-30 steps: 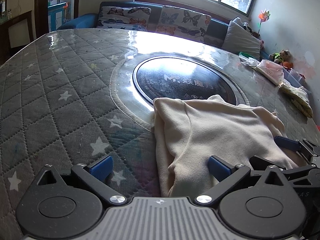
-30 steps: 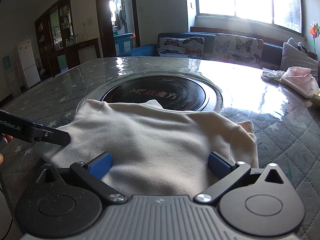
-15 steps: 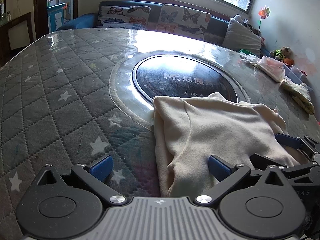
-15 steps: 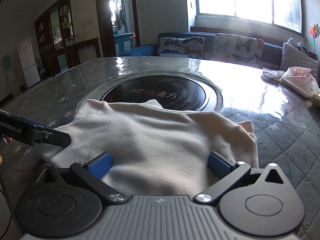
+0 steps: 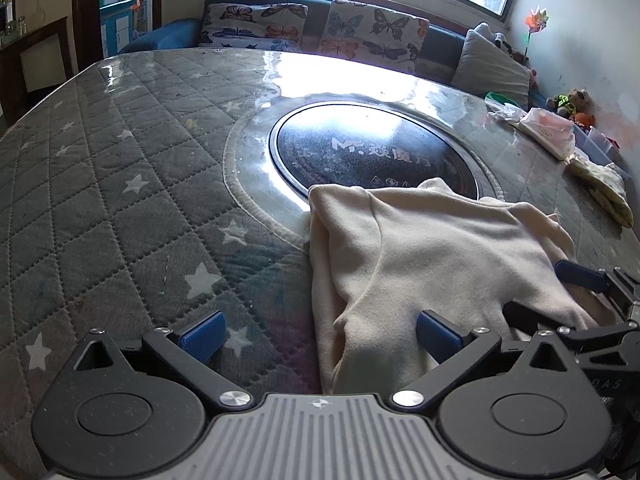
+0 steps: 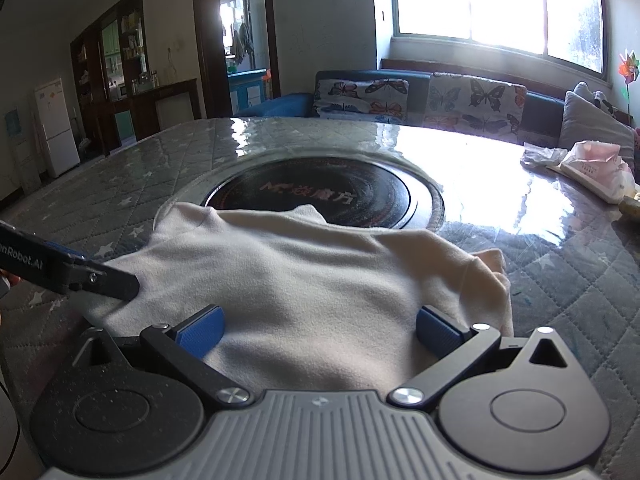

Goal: Fold clothes

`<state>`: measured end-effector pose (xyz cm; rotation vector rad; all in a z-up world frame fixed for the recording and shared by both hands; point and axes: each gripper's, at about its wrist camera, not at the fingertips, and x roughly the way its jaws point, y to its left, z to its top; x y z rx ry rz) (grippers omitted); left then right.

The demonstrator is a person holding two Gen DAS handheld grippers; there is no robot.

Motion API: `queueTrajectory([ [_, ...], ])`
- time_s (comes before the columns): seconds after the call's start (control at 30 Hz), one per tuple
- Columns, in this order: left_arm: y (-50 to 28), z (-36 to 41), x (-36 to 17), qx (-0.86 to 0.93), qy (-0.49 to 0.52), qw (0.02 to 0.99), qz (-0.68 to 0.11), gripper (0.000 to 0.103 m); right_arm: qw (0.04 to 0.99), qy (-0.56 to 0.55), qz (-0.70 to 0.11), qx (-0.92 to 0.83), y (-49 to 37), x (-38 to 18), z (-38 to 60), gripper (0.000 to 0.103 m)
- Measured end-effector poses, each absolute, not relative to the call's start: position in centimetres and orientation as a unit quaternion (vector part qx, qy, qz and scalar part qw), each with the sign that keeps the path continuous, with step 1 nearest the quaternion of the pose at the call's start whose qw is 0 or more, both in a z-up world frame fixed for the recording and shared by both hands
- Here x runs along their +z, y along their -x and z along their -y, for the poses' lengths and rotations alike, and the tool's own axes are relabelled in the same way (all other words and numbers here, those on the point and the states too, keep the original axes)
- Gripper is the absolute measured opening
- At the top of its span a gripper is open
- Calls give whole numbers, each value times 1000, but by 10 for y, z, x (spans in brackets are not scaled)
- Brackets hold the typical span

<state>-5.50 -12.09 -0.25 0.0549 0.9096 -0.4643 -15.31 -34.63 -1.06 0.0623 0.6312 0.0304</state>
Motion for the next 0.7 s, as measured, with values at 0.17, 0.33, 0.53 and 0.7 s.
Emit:
queueTrajectory([
  [0.17,60,123,1,-215,-43,877,-428,103,955,-25,-296,4,159,-1,344,103],
  [0.33,64,126,5,-208,-58,882,-420,103,959,-29,-281,-7,166,9,342,103],
  [0.53,68,126,9,-203,-67,883,-417,103,958,-35,-284,-6,173,15,337,103],
  [0.7,72,124,13,-204,-60,885,-415,103,959,-29,-282,0,179,20,330,103],
])
